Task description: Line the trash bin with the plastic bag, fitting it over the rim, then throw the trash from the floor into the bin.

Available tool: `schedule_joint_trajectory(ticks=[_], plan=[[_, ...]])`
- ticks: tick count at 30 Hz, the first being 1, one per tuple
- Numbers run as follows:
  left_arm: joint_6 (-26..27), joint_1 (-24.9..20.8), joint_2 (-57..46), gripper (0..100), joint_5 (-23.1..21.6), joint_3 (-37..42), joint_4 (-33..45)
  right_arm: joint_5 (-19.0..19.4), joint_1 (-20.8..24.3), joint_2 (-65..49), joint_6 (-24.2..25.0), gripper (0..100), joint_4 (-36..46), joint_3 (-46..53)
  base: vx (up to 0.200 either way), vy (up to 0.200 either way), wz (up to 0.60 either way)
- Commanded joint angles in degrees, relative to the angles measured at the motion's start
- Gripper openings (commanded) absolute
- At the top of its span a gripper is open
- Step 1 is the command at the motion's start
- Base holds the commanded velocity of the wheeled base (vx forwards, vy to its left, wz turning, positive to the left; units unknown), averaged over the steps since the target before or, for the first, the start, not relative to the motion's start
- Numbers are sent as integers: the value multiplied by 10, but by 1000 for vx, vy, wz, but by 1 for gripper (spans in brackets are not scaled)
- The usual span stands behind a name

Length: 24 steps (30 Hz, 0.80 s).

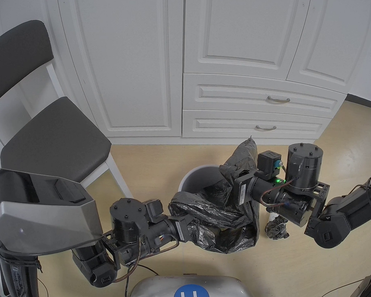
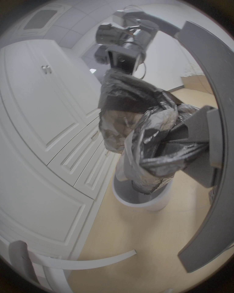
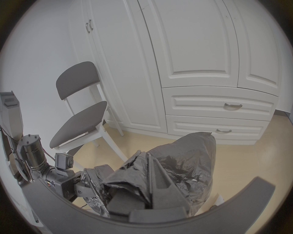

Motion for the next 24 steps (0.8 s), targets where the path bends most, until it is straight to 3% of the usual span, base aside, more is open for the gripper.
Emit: schedule_joint_trajectory(ticks=[1, 10, 11, 24], plan=[[47, 3, -37, 0, -41, 51, 4, -1, 32, 28, 17, 0, 0, -5, 0, 0, 0], [53, -1, -16, 0, -46, 56, 3, -6, 72, 52, 65, 0, -1, -28, 0, 0, 0], [53, -1, -15, 100, -46, 56, 1, -6, 73, 57, 69, 0, -1, -31, 0, 0, 0], [60, -5, -9, 100, -69, 78, -10, -8, 78, 74, 87, 0, 1, -52, 0, 0, 0]])
